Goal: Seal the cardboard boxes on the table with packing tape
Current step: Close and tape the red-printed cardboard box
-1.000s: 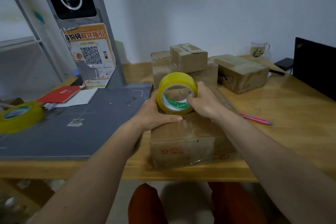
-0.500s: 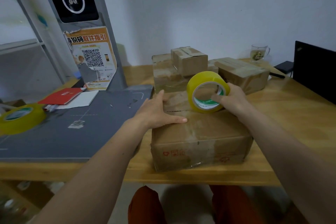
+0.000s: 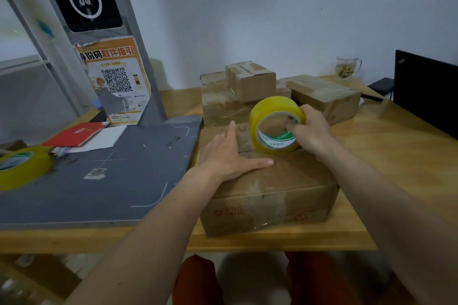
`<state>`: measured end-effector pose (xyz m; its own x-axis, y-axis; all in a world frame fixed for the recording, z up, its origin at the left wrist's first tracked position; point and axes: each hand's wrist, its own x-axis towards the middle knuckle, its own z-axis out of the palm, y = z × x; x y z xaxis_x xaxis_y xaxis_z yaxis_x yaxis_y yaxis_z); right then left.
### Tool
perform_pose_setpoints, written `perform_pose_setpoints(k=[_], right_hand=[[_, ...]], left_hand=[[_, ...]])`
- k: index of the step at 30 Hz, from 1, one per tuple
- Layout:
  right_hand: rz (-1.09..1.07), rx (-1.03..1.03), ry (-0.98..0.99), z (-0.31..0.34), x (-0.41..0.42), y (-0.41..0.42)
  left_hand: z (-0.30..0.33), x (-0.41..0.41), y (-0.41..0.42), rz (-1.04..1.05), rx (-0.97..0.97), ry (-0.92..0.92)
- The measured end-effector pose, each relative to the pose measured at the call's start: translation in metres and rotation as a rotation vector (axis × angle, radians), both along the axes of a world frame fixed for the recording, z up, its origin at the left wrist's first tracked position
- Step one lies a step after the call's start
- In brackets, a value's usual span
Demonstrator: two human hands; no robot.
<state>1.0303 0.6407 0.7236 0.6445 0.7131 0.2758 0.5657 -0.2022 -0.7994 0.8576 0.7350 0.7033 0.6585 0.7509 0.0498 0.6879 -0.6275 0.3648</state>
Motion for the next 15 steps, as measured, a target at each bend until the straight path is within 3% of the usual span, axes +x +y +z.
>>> perform_pose_setpoints(k=[9, 12, 15], right_hand=[[-0.182, 0.159, 0.082, 0.002, 0.024, -0.010], [-0.141, 0.180, 0.228, -0.007, 0.017, -0.012], [-0.071, 0.133, 0.228, -0.011, 0.017, -0.017]], left_hand=[[0.001, -0.001, -0.002, -0.011, -0.007, 0.014], [0.001, 0.000, -0.001, -0.028, 0.006, 0.041], [0.000, 0.002, 0.001, -0.040, 0.018, 0.071]])
